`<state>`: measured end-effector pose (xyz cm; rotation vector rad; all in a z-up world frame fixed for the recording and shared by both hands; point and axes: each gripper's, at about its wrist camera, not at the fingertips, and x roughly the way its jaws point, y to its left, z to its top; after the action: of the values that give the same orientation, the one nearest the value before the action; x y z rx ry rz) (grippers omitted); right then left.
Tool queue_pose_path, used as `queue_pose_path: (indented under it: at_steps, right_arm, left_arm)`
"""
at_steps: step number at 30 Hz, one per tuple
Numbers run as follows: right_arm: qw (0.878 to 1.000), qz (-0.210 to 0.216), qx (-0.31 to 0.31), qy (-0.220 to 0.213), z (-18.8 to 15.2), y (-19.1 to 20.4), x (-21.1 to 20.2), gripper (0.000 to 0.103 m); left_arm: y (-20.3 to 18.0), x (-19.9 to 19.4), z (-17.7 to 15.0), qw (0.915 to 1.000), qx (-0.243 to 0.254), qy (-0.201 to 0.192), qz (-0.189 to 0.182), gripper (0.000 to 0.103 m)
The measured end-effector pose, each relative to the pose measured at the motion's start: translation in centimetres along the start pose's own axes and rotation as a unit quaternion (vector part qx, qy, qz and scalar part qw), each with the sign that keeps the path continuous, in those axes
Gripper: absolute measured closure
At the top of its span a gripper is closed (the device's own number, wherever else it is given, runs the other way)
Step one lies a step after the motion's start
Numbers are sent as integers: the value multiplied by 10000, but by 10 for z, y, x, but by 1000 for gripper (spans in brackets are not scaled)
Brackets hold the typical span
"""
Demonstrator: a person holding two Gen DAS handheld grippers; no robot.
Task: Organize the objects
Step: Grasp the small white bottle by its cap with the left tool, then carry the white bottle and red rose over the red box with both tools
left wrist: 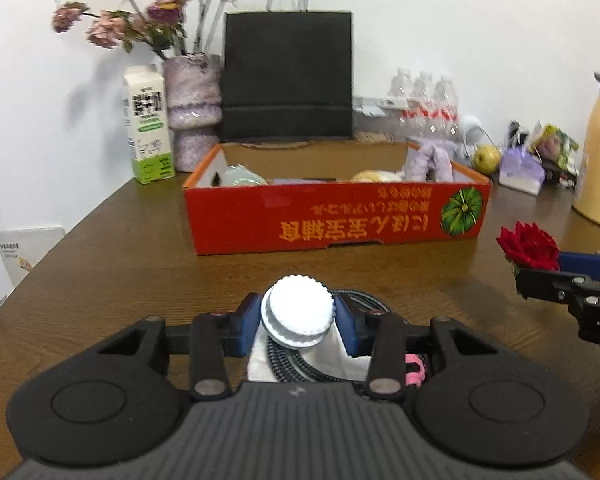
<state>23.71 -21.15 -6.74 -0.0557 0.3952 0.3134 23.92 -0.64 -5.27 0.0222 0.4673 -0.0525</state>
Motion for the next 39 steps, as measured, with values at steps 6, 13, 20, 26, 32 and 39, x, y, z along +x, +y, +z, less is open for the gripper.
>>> queue_pose_path:
  at_steps: [6, 13, 20, 26, 32, 39]
  right_arm:
    - [9998, -24, -6, -199, 0, -1, -6, 64]
    - [9994, -64, -82, -335, -1, 3, -11, 64]
    - [9990, -96, -191, -405, 0, 7, -13, 64]
    - [9986, 10, -218, -480, 1, 15, -11, 64]
    - [9978, 128, -253, -594, 15, 28, -6, 64]
    - [9965, 231, -231, -774, 39, 39, 2, 64]
  left_arm:
    - [8, -21, -2, 9976, -252, -516, 380, 62]
    - [6, -25, -2, 9974, -160, -572, 419, 62]
    - [5, -24, -1, 9970, -138, -578, 487, 62]
    - [3, -29, 4, 9960, -123, -721, 507, 62]
    - [-2, -33, 18, 9957, -82, -831, 392, 62]
    - [-5, -33, 40, 9949, -120, -951, 305, 62]
